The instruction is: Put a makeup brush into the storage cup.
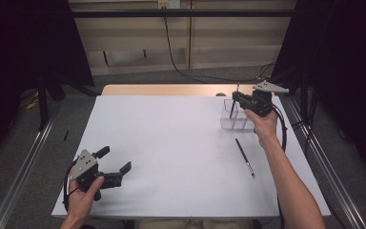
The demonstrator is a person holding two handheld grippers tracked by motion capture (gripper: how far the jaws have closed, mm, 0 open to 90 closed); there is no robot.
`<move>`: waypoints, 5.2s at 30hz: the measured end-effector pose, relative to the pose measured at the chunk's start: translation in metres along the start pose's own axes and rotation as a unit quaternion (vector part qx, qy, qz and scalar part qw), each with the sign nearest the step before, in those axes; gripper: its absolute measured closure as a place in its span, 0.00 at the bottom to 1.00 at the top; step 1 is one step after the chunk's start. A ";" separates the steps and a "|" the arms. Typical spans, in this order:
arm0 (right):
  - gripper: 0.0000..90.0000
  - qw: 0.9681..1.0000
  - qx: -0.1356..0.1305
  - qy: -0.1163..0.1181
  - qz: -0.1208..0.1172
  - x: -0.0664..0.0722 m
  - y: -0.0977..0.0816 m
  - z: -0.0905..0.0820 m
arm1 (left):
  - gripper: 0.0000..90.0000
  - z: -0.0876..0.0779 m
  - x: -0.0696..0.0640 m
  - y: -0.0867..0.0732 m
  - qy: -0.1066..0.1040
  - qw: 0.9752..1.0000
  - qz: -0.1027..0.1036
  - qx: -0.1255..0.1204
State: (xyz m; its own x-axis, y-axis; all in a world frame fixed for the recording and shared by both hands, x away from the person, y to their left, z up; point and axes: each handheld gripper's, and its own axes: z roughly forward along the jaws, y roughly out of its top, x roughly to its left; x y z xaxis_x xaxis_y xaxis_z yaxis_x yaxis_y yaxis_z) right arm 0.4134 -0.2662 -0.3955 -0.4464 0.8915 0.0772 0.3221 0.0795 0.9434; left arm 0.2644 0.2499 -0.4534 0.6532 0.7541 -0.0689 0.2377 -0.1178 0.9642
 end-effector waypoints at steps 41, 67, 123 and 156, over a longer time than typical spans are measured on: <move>0.01 1.000 -0.019 -0.009 0.000 -0.004 -0.012 -0.014 | 0.02 0.001 0.001 0.001 -0.004 1.000 0.007 -0.002; 0.00 0.999 -0.024 -0.028 -0.004 0.000 -0.028 -0.064 | 0.02 -0.003 0.004 0.003 0.005 1.000 0.003 -0.018; 0.02 0.998 -0.045 -0.043 0.022 0.046 -0.101 -0.173 | 0.02 -0.013 -0.004 0.003 -0.002 1.000 -0.004 -0.020; 0.01 0.997 -0.050 -0.059 0.006 0.047 -0.118 -0.198 | 0.02 -0.022 -0.002 0.003 0.010 1.000 -0.012 -0.022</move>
State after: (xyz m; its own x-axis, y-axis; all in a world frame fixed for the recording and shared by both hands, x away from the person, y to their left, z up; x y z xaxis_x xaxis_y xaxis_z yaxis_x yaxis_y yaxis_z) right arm 0.1893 -0.3218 -0.4391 -0.3402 0.9386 0.0568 0.2404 0.0284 0.9703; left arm 0.2474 0.2622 -0.4446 0.6325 0.7695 -0.0879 0.2219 -0.0714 0.9724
